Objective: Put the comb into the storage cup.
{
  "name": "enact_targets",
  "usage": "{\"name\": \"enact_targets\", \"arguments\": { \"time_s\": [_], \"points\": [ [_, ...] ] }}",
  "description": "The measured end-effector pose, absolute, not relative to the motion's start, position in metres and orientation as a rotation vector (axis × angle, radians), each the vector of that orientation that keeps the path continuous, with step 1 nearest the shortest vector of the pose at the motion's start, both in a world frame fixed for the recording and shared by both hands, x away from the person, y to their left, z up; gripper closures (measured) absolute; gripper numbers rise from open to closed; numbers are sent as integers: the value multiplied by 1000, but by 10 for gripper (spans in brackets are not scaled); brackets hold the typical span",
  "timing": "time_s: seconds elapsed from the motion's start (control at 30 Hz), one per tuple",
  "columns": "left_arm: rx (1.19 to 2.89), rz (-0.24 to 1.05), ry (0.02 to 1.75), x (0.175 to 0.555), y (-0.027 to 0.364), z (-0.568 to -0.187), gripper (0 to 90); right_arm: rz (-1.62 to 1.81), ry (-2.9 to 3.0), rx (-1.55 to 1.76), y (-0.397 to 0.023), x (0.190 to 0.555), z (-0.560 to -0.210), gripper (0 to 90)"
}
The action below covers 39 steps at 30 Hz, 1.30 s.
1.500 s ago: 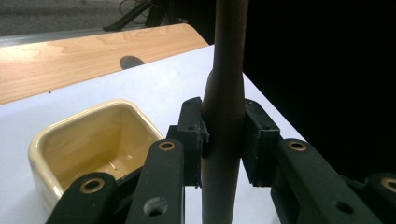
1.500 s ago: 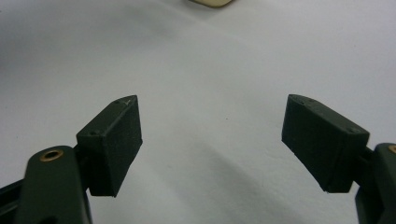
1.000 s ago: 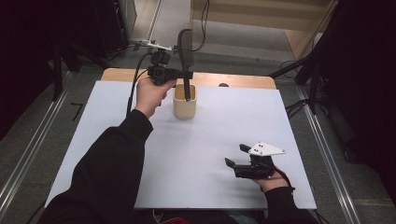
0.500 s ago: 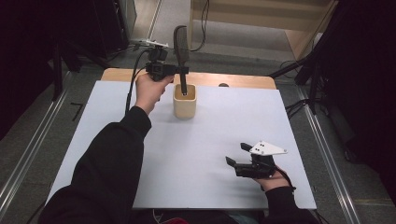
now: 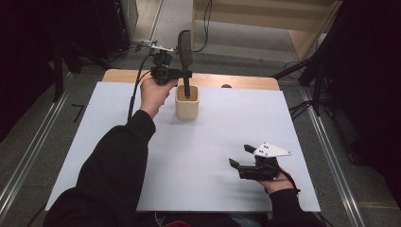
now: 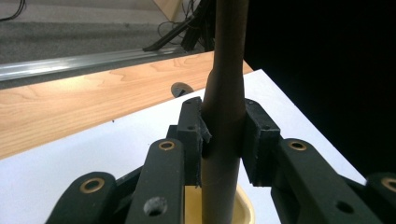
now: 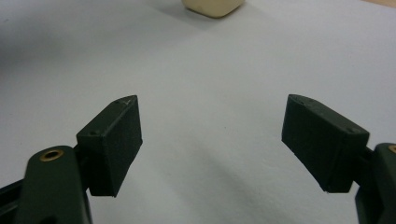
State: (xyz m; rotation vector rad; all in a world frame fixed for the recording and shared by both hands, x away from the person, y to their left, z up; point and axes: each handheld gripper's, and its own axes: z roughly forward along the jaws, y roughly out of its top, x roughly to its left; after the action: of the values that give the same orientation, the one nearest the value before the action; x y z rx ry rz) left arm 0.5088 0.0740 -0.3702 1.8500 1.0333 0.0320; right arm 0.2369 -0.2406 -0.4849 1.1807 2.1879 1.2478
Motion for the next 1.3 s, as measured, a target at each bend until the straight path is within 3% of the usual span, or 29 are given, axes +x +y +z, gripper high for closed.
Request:
{"name": "enact_targets", "arguments": {
  "time_s": [1.3],
  "points": [
    [1927, 41, 1000, 508, 67, -402, 722, 1240, 2185, 1182, -240, 238, -487, 186]
  ]
}}
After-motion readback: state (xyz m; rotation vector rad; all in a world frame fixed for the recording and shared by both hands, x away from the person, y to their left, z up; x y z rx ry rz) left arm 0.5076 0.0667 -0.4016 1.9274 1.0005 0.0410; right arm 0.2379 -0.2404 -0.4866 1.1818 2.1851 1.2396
